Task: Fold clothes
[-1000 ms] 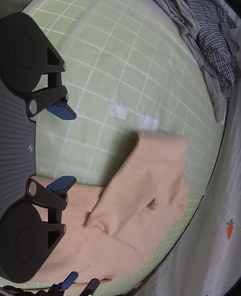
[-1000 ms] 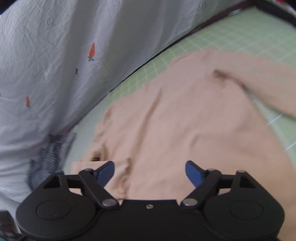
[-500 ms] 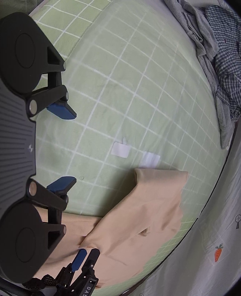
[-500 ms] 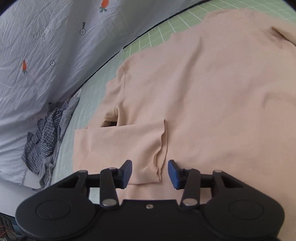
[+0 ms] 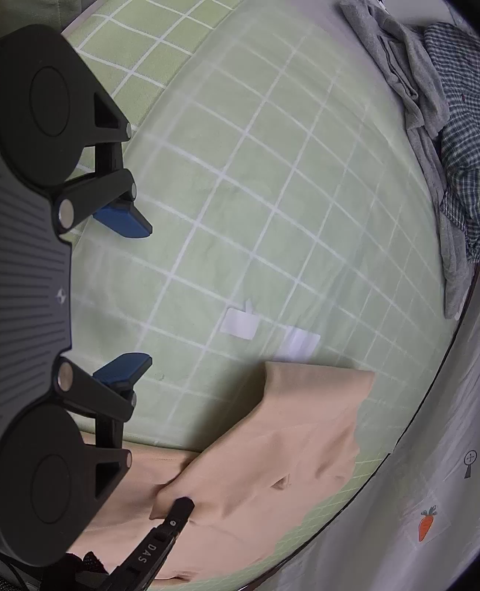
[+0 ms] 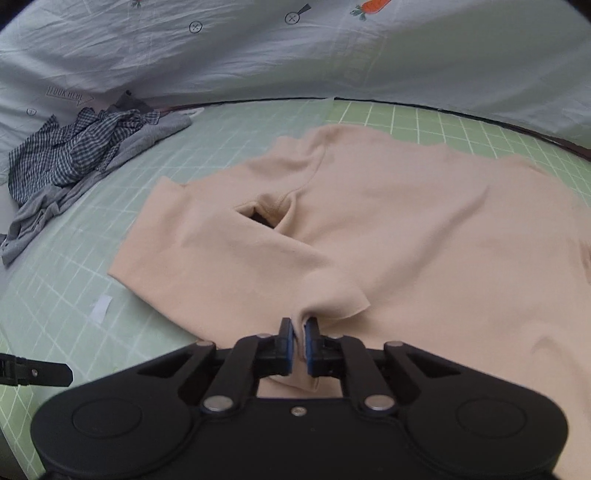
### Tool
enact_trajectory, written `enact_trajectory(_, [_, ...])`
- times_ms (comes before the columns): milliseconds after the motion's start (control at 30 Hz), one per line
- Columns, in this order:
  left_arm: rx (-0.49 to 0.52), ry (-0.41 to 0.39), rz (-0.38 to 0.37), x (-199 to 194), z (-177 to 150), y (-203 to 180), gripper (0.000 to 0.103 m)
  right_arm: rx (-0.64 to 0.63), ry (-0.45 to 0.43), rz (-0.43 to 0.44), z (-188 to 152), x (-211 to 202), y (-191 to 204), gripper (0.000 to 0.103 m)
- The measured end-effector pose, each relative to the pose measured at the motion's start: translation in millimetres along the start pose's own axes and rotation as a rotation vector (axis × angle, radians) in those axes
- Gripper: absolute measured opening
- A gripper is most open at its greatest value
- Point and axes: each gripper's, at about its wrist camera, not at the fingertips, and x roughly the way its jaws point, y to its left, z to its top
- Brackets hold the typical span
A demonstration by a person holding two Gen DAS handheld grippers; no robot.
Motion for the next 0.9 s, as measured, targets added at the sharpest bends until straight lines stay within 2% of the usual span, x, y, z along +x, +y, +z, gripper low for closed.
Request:
enact_trajectory(200, [0.05,-0.023,0.003,-6,-5,-22,0.07,0.08,-0.177,-0.105,18,-61,-33,0.006])
enact_trajectory(367, [0.109,-0.049,-0.005,-11,-23,-61,0.07,0.224,-0.276,-0.236,8,-112,-108,0.006])
enact_trajectory(467, [0.136,-0.07,-0.017,-12,-41,-96,0.07,0.248,-0.26,-0.258,-4,-127,-151,0.006])
enact_trajectory(600, [0.167,-0.061,-0.041,-10,-65,-151,0.071,0.255,-0.239,-0.275,-20,-144,-201,0.006])
enact_trajectory(633, [0.182,-0.065,-0.05,-9,-73,-165,0.072,0.239,-0.237,-0.27,-24,-146,-208,0.006])
enact_trajectory(667, [0.202,-0.069,-0.057,-7,-81,-180,0.078,0.222,-0.236,-0.265,-28,-148,-216,0.006])
enact_trajectory(800, [0.213,-0.02,-0.029,18,-112,-227,0.08,0.228,-0.203,-0.195,-39,-142,-249,0.006])
enact_trajectory(900, [0.179,-0.004,-0.014,34,-134,-249,0.08,0.148,-0.18,-0.148,-42,-143,-266,0.006])
